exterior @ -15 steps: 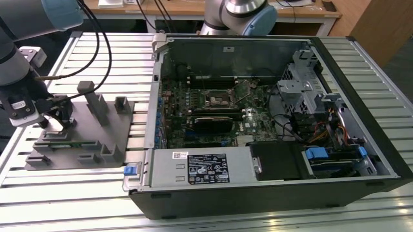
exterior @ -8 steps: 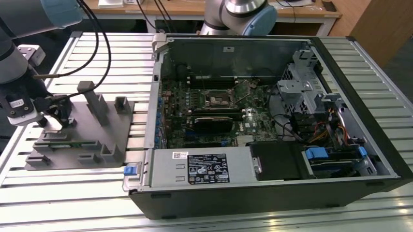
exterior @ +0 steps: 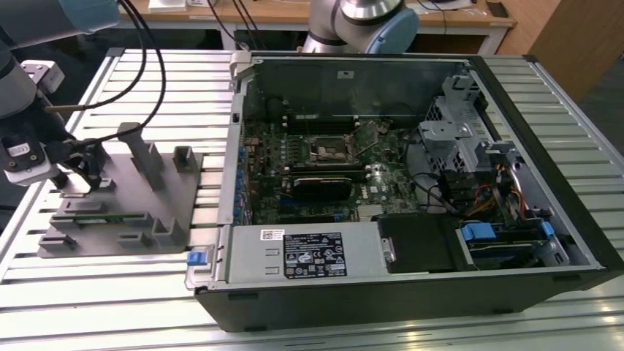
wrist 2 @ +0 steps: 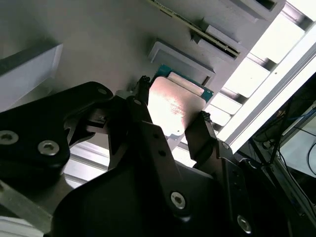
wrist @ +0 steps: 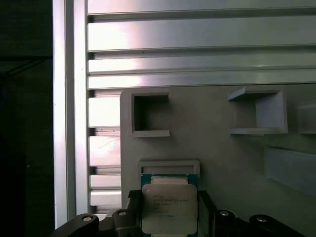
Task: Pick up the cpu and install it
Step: 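Pick up the cpu and move it towards the insertion slot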
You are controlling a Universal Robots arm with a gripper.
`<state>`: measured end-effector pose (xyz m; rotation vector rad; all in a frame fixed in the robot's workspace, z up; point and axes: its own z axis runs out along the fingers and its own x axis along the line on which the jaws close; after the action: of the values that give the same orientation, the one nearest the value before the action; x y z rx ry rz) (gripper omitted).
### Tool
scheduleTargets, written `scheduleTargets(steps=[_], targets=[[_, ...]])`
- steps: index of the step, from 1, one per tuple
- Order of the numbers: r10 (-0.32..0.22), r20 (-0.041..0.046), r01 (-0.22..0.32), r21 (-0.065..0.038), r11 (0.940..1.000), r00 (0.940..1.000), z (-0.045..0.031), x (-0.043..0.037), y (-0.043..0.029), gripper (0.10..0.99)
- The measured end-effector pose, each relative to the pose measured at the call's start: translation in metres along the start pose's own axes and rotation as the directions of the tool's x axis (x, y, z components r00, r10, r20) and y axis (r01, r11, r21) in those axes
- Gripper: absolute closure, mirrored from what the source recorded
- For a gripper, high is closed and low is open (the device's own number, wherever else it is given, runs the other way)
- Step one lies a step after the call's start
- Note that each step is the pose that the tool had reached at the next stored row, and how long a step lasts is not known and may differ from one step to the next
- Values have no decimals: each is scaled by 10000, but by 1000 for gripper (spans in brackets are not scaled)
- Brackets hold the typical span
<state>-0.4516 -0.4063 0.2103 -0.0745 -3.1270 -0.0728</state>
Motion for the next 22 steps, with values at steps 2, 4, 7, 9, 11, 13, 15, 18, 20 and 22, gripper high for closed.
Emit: scheduleTargets(steps=[2, 4, 7, 9, 11, 13, 15, 18, 20, 22], targets=[[0, 0, 0, 0, 10000, 10000, -20, 0, 1, 545], [0, 1, 0, -1, 10000, 10000, -37, 0, 2, 545], [0, 0, 0, -1, 10000, 10000, -64, 1, 3, 545], [0, 1, 0, -2, 10000, 10000, -84, 1, 4, 545], [-1, 0, 1, -1, 10000, 10000, -103, 1, 5, 545], [0, 0, 0, -2, 10000, 10000, -121, 1, 6, 545], [0, 0, 0, -1, 10000, 10000, -137, 2, 6, 545], [0, 0, 0, -2, 10000, 10000, -162, 2, 8, 545], [-1, 1, 1, -2, 10000, 10000, -179, 2, 8, 545], [0, 0, 0, -2, 10000, 10000, -195, 2, 9, 545]])
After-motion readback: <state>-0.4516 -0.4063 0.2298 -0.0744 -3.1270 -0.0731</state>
